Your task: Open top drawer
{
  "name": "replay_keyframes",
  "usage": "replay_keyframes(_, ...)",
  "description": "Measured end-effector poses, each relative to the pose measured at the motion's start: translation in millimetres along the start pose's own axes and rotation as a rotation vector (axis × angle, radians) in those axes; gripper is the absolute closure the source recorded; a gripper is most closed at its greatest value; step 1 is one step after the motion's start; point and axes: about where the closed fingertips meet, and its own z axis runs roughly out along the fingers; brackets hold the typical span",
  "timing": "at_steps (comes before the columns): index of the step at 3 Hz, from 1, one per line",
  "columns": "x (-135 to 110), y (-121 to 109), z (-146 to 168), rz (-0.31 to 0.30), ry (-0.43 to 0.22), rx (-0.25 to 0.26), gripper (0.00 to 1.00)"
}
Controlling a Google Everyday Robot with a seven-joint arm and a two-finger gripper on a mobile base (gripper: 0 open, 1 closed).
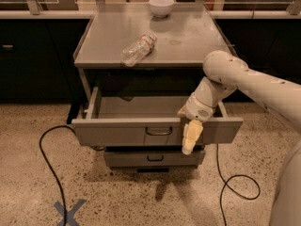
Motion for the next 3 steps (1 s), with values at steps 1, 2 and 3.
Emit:
replay_keyframes(1, 16, 40, -11, 0.015, 0.008, -0.064, 0.00)
replay_keyframes(2, 19, 76, -23, 0.018, 0.011, -0.121, 0.00)
replay_keyframes(3, 16, 71, -16, 0.004, 0.026, -0.114, 0.00)
